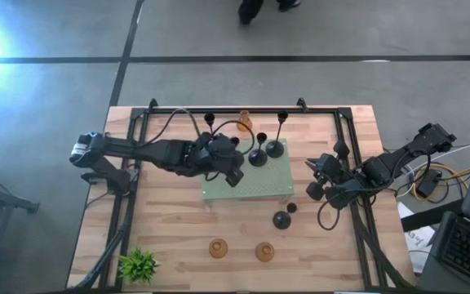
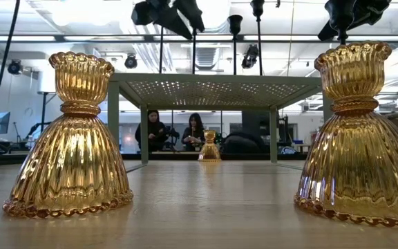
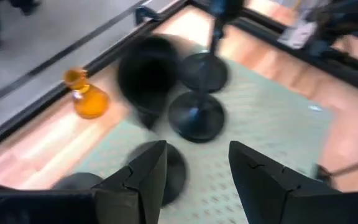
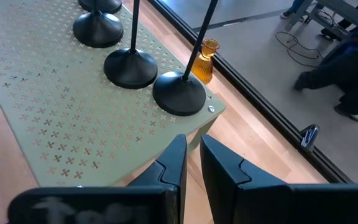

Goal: Pick & Place candle stick holders
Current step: Put the small black candle holder on the shelf, then put the large black candle holder on the shelf

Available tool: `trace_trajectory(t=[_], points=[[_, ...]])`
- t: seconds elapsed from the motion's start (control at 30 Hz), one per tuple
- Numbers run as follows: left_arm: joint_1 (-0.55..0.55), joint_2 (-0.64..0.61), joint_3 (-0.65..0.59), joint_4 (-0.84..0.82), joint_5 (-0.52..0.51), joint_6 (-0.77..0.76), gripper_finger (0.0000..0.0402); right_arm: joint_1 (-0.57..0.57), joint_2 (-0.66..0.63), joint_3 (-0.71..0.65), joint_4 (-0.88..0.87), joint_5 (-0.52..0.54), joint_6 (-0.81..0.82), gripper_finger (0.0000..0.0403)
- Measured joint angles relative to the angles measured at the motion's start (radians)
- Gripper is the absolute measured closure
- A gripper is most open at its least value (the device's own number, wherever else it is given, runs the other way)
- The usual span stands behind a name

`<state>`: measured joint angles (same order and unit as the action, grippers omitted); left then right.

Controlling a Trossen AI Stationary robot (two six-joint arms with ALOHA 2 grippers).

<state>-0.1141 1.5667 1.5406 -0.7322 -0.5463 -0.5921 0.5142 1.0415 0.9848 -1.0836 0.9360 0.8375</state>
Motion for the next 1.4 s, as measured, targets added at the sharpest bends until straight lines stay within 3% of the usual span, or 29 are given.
trace_trajectory(t=[0.2, 0.47, 0.67, 0.83, 0.93, 1.07, 1.2, 1.4], points=[[-0.076, -0.045, 0.0, 0.005, 0.021, -0.005, 0.0225, 0.0, 0.0, 0.0, 0.0, 0.0, 0.0, 0.0365], [-0.232, -0.121, -0.004, -0.015, -0.046, 0.061, 0.0225, 0.001, 0.0, 0.0, -0.002, -0.031, -0.005, 0.0365], [-0.425, -0.134, -0.008, -0.086, -0.29, 0.174, 0.0225, 0.096, 0.0, -0.046, -0.003, -0.132, 0.012, 0.0365], [-0.555, -0.136, -0.063, -0.143, -0.534, 0.171, 0.0225, 0.294, 0.003, -0.119, 0.009, -0.136, 0.231, 0.0365], [-0.597, -0.145, -0.14, -0.144, -0.608, 0.16, 0.0225, 0.417, 0.009, -0.184, 0.104, -0.114, 0.328, 0.0365], [-0.6, -0.188, -0.236, -0.142, -0.614, 0.08, 0.0225, 0.514, 0.009, -0.286, 0.317, -0.036, 0.324, 0.0365], [-0.602, -0.253, -0.318, -0.14, -0.601, 0.012, 0.0225, 0.525, 0.009, -0.373, 0.501, 0.022, 0.273, 0.0365], [-0.602, -0.382, -0.442, -0.127, -0.616, -0.083, 0.0225, 0.522, 0.009, -0.487, 0.751, 0.029, 0.158, 0.0363]])
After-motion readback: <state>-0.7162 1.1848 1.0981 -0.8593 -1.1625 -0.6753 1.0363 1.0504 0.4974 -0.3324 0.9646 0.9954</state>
